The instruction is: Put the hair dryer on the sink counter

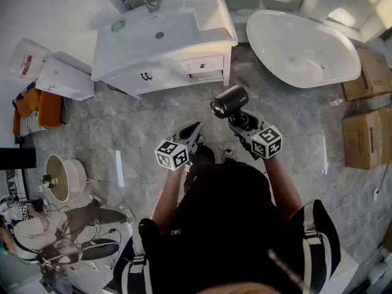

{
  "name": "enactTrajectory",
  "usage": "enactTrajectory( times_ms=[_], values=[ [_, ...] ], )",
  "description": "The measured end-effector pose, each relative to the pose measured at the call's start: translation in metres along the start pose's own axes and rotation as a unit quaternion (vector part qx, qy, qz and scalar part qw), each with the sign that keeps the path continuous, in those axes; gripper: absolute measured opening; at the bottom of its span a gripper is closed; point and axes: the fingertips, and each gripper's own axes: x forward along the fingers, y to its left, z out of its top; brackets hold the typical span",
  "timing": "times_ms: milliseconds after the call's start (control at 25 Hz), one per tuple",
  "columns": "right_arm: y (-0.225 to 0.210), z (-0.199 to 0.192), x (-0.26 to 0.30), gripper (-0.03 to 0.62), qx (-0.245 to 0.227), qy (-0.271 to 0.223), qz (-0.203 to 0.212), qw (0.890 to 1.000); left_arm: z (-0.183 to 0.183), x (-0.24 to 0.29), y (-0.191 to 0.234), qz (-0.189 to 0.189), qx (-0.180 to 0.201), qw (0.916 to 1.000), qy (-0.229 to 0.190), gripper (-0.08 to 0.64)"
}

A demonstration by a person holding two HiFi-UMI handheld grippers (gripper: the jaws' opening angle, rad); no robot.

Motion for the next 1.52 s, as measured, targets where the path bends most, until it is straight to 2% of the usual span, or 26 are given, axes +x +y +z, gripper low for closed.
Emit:
enactTrajectory(
  times_ms=[440, 880, 1520],
  values=[
    [-0.003, -0.005, 0.001, 0.298, 0.015, 0.004, 0.005, 1.0, -0.004, 0.002, -0.002, 0.005, -0.01, 0.9999, -0.002, 0.017],
    [-0.01, 0.001, 0.015, 0.299, 0.02, 0.001, -0.005, 1.0, -0.004, 0.007, 0.016, -0.001, -0.02, 0.9998, 0.001, 0.017],
    [-0.021, 0.023, 0.072, 0.298, 0.03, 0.012, -0.04, 0.999, 0.041, 0.025, 0.076, -0.038, -0.019, 0.999, 0.015, 0.016]
  ],
)
